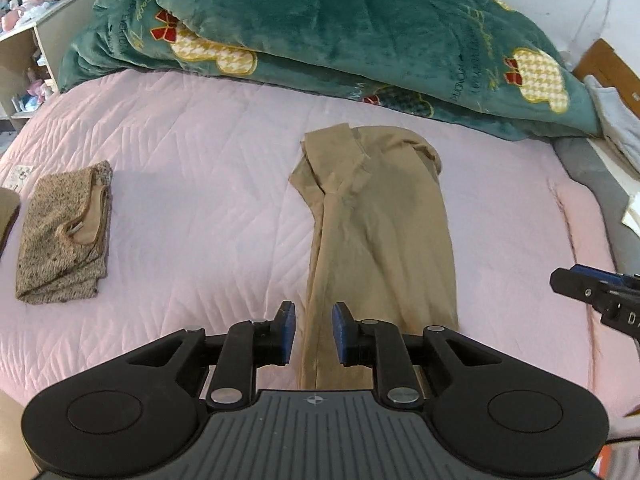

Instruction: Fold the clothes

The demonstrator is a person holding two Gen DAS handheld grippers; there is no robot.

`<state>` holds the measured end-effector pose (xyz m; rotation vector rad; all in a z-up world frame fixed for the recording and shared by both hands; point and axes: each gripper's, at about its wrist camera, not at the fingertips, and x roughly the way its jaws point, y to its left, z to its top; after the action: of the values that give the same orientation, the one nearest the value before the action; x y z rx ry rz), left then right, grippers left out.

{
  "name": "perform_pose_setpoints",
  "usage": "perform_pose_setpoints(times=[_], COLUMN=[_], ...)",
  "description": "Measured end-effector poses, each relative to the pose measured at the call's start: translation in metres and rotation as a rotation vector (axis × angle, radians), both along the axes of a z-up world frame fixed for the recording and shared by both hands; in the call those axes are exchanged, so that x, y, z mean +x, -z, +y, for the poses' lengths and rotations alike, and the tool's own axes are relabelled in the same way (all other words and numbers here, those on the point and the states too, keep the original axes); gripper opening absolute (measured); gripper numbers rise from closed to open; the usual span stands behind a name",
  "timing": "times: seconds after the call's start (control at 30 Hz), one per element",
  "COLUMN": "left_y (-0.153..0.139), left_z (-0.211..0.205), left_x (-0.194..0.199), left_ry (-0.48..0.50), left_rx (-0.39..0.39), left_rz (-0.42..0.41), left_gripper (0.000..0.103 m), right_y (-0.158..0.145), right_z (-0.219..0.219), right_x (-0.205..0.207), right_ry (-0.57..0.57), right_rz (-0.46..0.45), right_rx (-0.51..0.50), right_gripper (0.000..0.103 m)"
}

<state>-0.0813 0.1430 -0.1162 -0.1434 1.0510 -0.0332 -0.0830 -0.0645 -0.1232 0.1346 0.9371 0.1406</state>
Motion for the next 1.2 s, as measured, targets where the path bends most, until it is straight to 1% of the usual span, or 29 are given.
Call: perform_pose_setpoints(times=[0.2, 0.4, 0.5, 0.63, 0.83, 1.03, 1.2], left_y=[0.006, 0.009, 0.016, 0.035, 0.062, 0.078, 0.089], left_z=[-0.011, -0.018, -0.012, 0.006, 0.029, 0.056, 0.054], left_x=[0.049, 0.082, 0.094, 0.112, 0.142, 0.157, 0.161], left_ry=[-0.044, -0.074, -0.098, -0.119, -0.095, -0.101, -0.077], left_rx=[0.031, 0.060, 0.052, 0.032, -0.018, -0.080, -0.118], left_rz=[0.004, 0.004, 0.021, 0.049, 0.093, 0.116, 0.134], left_gripper=[0.023, 0.023, 0.023, 0.023, 0.023, 0.023, 0.023], right_y=[0.015, 0.034, 0.045, 0.064, 0.090, 0.103, 0.112], right_z=[-0.010, -0.023, -0.025, -0.020, -0.009, -0.006, -0.010], right_x=[0.041, 0.087, 0.107, 0.133, 0.160, 0.170, 0.177], right_ry=[-0.015, -0.047, -0.047, -0.046, -0.003, 0.003, 0.022], right_rz=[0.012, 0.013, 0.027, 0.039, 0.045, 0.035, 0.064], right_rx=[0.035, 0.057, 0.057, 0.008, -0.077, -0.110, -0.095], right_gripper=[0.031, 0.031, 0.031, 0.031, 0.030, 0.031, 0.031])
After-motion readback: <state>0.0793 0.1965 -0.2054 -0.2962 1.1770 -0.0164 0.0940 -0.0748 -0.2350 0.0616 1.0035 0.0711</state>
